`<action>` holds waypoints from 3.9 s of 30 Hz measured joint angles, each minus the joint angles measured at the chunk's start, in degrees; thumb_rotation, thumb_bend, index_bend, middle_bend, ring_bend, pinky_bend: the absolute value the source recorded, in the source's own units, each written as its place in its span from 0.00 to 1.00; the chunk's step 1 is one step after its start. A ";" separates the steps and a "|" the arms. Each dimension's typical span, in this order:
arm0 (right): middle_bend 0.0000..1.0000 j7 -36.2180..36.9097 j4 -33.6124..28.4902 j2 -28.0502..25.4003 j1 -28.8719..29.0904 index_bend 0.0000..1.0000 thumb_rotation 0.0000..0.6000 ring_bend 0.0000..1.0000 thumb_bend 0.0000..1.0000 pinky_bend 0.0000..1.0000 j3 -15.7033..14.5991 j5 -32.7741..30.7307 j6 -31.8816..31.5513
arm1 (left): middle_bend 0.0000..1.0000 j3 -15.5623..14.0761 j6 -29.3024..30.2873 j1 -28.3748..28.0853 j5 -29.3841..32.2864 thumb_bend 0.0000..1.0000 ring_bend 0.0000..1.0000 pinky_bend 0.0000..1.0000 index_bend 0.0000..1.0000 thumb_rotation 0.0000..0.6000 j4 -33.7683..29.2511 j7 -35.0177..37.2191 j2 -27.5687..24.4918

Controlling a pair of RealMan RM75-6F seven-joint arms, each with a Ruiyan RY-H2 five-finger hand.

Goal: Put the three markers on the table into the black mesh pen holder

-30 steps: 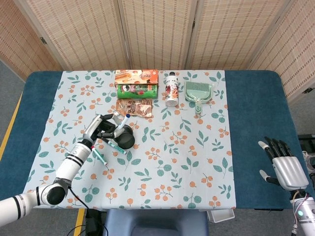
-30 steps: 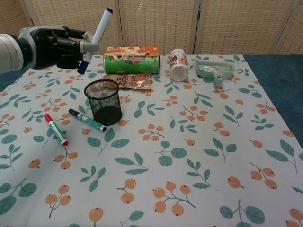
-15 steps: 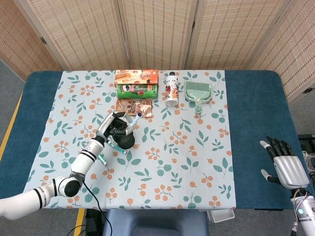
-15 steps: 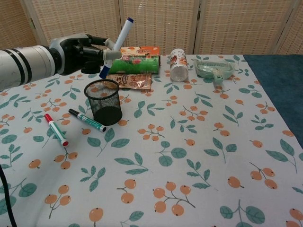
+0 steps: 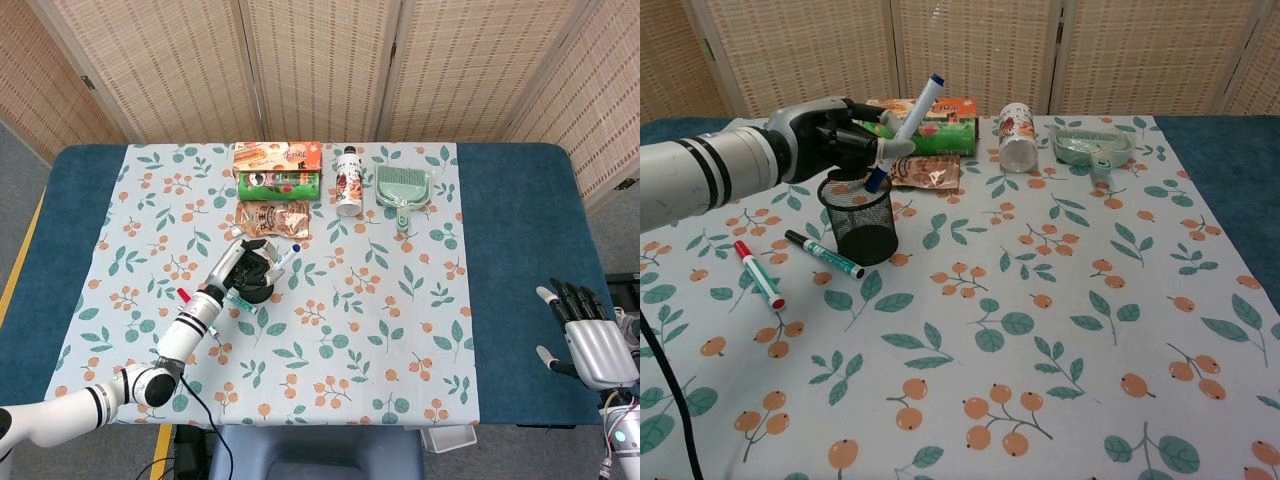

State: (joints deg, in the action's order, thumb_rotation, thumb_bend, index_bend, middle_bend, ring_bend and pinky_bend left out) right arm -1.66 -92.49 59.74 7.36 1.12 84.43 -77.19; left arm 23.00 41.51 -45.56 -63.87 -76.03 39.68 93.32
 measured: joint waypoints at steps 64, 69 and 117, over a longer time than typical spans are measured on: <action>0.00 0.80 -0.10 -0.37 -0.05 0.09 1.00 0.00 0.28 0.00 -0.96 1.94 0.30 | 0.93 -10.64 21.04 3.57 -19.62 0.18 0.89 0.93 0.10 1.00 16.29 21.82 3.37; 0.00 1.36 -0.15 -0.56 -0.31 0.09 1.00 0.00 0.28 0.00 -1.07 2.68 -0.53 | 0.91 -12.78 24.25 7.36 -20.61 0.17 0.87 0.92 0.11 1.00 6.07 9.99 -5.38; 0.00 -7.40 -0.26 3.05 4.63 0.10 1.00 0.00 0.28 0.00 0.28 -6.32 10.73 | 0.91 -32.60 26.62 0.90 -48.55 0.26 0.90 0.92 0.36 1.00 29.34 -0.41 -8.93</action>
State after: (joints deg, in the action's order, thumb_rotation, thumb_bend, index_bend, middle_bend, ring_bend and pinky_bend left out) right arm -9.06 -92.75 62.79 11.99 1.40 78.11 -66.46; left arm -9.60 68.13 -44.66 -112.43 -46.69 39.27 84.39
